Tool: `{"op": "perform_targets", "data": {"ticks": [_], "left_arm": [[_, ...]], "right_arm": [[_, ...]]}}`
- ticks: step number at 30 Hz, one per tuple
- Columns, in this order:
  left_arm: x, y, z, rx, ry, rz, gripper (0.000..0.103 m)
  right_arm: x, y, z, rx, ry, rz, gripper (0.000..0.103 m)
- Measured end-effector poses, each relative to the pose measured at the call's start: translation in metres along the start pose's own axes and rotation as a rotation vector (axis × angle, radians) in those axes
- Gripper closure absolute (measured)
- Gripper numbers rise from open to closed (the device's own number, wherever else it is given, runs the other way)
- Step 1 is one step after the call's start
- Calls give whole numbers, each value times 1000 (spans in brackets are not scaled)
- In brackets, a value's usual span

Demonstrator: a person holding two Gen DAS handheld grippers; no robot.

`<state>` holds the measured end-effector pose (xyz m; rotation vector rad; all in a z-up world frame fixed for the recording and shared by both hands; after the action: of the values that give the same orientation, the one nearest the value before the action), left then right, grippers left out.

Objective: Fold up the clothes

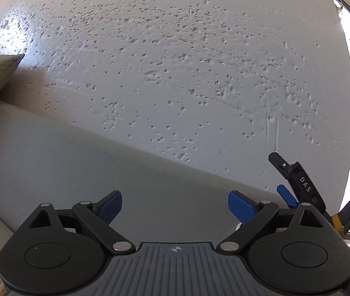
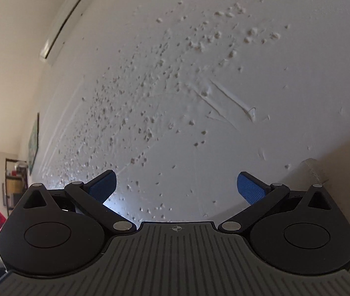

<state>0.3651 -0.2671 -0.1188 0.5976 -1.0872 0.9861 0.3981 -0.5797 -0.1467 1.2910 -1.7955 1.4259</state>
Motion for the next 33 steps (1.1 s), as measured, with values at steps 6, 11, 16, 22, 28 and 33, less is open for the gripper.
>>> {"op": "perform_targets", "data": {"ticks": [6, 11, 16, 22, 28, 33], "left_arm": [[0, 3, -2, -27, 3, 11, 9], [1, 4, 3, -50, -2, 2, 9], [22, 14, 12, -53, 26, 19, 9], [54, 36, 26, -28, 79, -40, 7], [48, 56, 20, -10, 107, -87, 6], [32, 46, 0, -4, 134, -93, 6]], "right_arm": [[-12, -23, 7, 7, 31, -22, 0], [16, -49, 2, 17, 66, 37, 0], [76, -48, -23, 51, 68, 96, 0], [119, -10, -61, 59, 107, 17, 0], [74, 0, -40, 29, -82, -67, 0], [10, -14, -23, 35, -2, -149, 0]]}}
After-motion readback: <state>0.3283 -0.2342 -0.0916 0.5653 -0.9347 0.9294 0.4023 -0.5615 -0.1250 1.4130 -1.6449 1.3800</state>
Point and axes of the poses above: each gripper's, at about its wrist camera, not at the fingertips, and y roughly against the way its jaws point, z to its right, x to its top, the point moved 1 cm from there along -y, roughly the way its jaws point, and after that the axes turned 5 degrees about y, right-handed, at the moved point
